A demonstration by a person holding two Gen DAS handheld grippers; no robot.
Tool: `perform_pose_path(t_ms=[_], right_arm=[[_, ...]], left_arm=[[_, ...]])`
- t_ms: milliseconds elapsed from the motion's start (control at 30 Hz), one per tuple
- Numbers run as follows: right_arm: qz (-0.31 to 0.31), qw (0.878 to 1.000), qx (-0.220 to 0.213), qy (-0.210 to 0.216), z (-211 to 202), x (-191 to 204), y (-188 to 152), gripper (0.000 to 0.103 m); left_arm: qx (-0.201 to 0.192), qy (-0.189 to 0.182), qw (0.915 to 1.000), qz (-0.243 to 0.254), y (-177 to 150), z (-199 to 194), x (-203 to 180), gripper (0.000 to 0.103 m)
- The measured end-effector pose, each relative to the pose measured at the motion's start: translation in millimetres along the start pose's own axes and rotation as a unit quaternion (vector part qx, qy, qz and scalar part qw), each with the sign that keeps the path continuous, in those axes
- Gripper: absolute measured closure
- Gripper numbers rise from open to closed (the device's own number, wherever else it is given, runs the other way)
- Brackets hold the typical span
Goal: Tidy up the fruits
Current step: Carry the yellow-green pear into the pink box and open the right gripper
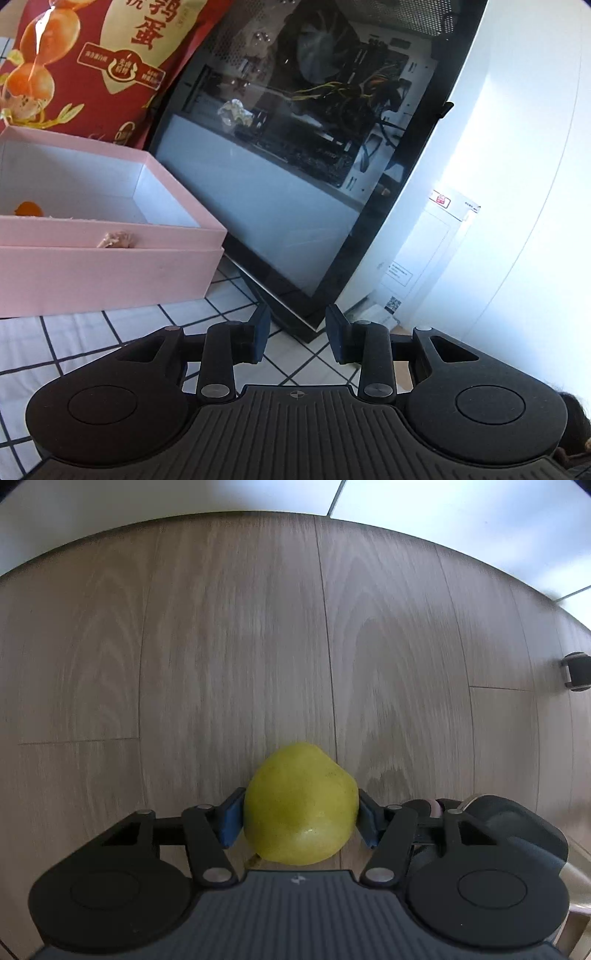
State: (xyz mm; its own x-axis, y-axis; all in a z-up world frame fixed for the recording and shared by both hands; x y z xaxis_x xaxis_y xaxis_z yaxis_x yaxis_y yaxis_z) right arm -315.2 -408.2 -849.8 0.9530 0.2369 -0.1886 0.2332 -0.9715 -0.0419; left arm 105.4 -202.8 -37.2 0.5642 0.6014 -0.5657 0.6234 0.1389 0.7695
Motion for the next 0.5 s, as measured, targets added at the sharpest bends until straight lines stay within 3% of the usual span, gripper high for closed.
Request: perform_pose_path(t_ms=[133,200,267,333,433,500], right_arm=[[0.007,1.000,-0.008,0.019,-27.2,7.5,-1.5,0.043],[0.042,0.997,-0.030,0.054,-66.6,8.8,-3.1,0.043],[0.086,0.987,-0.062,0.120,-126.8,9.7,-0.1,0.043],[0.103,0.970,-0.100,0.197,-203.4,9.1,5.5,0.043],[0.094,0.932,-0.162,0.311,-341.2,4.8,5.6,0.043],[0.065,0.909,-0.201,0.360,-432.1,-2.8,3.8,0.043]], left_arm=[[-0.001,-0.012,0.9999,0.001,0.3,-1.4,-2.2,0.066],[-0.002,-0.022,0.9998,0.002,0.3,-2.5,-4.7,0.066],[-0.004,-0.030,0.9995,0.003,0.7,-4.3,-6.7,0.066],[-0.006,-0.035,0.9994,0.006,0.7,-5.6,-8.9,0.066],[-0.008,-0.032,0.9993,0.019,-0.4,-6.9,-12.2,0.066],[-0.011,-0.023,0.9992,0.032,-1.1,-8.8,-14.3,0.066]])
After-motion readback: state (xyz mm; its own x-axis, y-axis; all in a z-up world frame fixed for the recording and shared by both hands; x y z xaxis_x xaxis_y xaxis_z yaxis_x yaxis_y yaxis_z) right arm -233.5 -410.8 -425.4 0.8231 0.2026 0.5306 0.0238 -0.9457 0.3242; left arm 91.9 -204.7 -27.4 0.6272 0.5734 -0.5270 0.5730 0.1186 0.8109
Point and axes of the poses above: each gripper's, at about its wrist camera, not at the fingertips, and z roughly the way its jaws point, x to its left, y to its top, the point moved 7 cm from there along z, roughly the way its jaws point, and after that the axes turned 8 degrees about -z, right-handed, at the moved point
